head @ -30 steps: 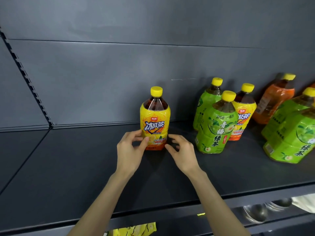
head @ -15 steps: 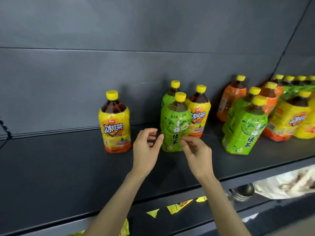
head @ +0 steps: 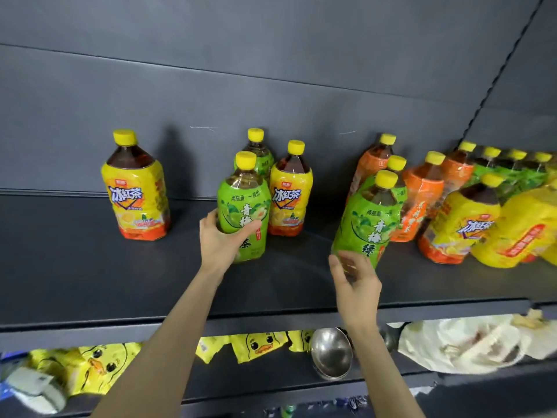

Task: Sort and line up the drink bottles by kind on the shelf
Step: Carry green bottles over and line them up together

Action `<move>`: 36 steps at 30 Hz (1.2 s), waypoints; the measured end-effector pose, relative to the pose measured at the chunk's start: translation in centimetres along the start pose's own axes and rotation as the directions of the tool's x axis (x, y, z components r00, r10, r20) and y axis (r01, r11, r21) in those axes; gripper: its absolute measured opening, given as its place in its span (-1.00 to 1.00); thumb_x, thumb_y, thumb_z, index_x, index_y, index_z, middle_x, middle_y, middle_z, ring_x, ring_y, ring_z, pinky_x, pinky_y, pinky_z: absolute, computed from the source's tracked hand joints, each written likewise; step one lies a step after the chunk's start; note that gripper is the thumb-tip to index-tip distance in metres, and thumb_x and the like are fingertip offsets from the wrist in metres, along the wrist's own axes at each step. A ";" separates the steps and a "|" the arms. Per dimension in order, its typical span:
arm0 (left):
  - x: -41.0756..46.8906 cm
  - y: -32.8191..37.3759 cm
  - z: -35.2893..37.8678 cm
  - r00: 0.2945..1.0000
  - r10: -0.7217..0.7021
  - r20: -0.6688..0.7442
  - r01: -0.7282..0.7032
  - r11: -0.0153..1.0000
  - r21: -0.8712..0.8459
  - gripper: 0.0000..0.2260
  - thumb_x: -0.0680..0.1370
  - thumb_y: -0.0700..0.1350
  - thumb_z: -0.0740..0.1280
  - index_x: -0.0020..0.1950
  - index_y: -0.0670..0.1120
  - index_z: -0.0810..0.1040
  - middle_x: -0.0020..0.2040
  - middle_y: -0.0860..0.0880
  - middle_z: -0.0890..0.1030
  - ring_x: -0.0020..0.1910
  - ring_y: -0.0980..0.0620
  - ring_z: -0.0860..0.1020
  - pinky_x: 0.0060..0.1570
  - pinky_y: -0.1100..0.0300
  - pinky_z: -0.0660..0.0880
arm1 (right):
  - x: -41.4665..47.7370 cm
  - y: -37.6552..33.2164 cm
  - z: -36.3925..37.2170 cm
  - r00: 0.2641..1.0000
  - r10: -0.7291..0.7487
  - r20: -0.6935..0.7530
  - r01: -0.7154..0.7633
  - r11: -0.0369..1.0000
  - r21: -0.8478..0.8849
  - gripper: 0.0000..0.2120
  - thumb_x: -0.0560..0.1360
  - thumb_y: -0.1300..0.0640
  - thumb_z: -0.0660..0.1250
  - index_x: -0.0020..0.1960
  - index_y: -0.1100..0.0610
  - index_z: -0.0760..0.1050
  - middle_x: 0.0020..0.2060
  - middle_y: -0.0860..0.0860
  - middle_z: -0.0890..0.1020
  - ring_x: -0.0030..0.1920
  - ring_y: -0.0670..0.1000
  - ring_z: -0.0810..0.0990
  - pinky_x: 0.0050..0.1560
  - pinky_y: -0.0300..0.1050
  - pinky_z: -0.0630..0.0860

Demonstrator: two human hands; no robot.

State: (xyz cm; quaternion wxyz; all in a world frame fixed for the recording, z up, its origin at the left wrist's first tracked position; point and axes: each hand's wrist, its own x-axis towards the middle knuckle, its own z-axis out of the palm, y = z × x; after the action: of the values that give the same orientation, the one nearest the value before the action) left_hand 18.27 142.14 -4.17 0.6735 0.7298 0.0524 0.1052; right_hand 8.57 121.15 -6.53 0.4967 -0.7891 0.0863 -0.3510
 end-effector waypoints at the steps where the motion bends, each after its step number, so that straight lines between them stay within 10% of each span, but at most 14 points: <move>1: -0.5 -0.3 0.2 1.000 0.008 -0.008 -0.008 1.000 -0.006 -0.21 0.04 0.28 0.55 0.18 0.02 0.47 0.15 0.02 0.44 0.13 0.04 0.53 0.12 -0.04 0.55 | 0.2 0.4 -0.4 0.998 0.022 -0.052 -0.022 1.000 0.006 -0.86 0.49 0.12 0.41 0.03 0.10 0.54 -0.04 0.02 0.56 0.00 -0.01 0.57 0.05 -0.17 0.51; 9: -3.8 -1.2 1.2 1.000 0.001 0.027 0.002 0.992 -0.127 -0.29 0.27 0.13 0.56 0.32 0.02 0.35 0.13 0.08 0.53 0.11 0.12 0.54 0.19 -0.05 0.50 | 3.2 2.1 -1.5 0.953 0.273 -0.132 -0.251 0.954 0.163 -0.09 0.27 -0.19 0.45 0.45 0.23 0.20 0.29 0.04 0.33 0.35 0.03 0.32 0.36 -0.09 0.31; 13: -4.0 -1.0 0.9 0.999 -0.009 0.052 0.017 0.989 -0.146 -0.29 0.26 0.13 0.56 0.32 0.02 0.34 0.08 0.13 0.58 0.09 0.12 0.56 0.17 -0.04 0.51 | 4.3 2.3 -1.4 0.950 0.312 0.004 -0.302 0.918 0.256 -0.16 0.43 -0.05 0.44 0.54 0.11 0.06 0.40 -0.01 0.37 0.32 -0.07 0.39 0.34 -0.09 0.37; 18: -4.2 -1.2 0.7 0.995 0.010 0.097 0.006 0.987 -0.162 -0.28 0.16 0.16 0.54 0.25 0.00 0.44 0.06 0.06 0.63 0.05 0.08 0.61 0.01 0.11 0.55 | 4.1 2.5 -1.2 0.946 0.324 -0.006 -0.318 0.934 0.160 0.06 0.12 -0.34 0.50 0.48 0.07 0.22 0.30 0.03 0.35 0.33 0.02 0.37 0.32 -0.03 0.38; 22: -4.9 -0.8 1.1 0.993 0.040 0.107 -0.020 0.982 -0.186 -0.42 0.24 0.04 0.52 0.19 -0.03 0.44 0.03 0.04 0.62 0.01 0.09 0.60 -0.13 0.25 0.55 | 3.3 1.2 -1.1 0.952 0.292 0.091 -0.306 0.919 0.250 -0.07 0.17 -0.21 0.48 0.42 0.12 0.25 0.24 0.02 0.37 0.21 -0.08 0.43 0.16 -0.30 0.40; 27: -6.4 0.4 1.7 0.993 0.079 0.089 -0.055 0.969 -0.239 -0.47 0.24 0.07 0.54 0.13 -0.01 0.47 0.01 0.00 0.63 -0.04 0.08 0.63 -0.26 0.31 0.55 | 2.1 -0.8 -1.4 0.957 0.275 0.097 -0.291 0.884 0.365 -0.18 0.26 -0.13 0.57 0.37 0.13 0.30 0.09 -0.10 0.58 0.10 -0.13 0.59 0.22 0.00 0.53; 36: -10.4 4.7 7.7 0.960 0.151 0.235 -0.083 0.958 -0.276 -0.45 0.25 0.08 0.49 0.18 -0.06 0.53 -0.10 0.08 0.68 -0.15 0.24 0.64 -0.29 0.43 0.50 | 2.6 -1.0 -8.2 0.976 0.210 0.064 -0.215 0.856 0.470 -0.68 0.42 -0.16 0.39 0.12 -0.14 0.42 -0.07 -0.30 0.65 0.00 -0.28 0.61 -0.04 -0.30 0.54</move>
State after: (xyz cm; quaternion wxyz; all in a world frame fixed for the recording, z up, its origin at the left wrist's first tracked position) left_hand 9.54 132.01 -0.88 0.7581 0.6431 -0.0921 0.0569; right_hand 5.02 114.45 -2.39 0.7108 -0.6307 0.0819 -0.3004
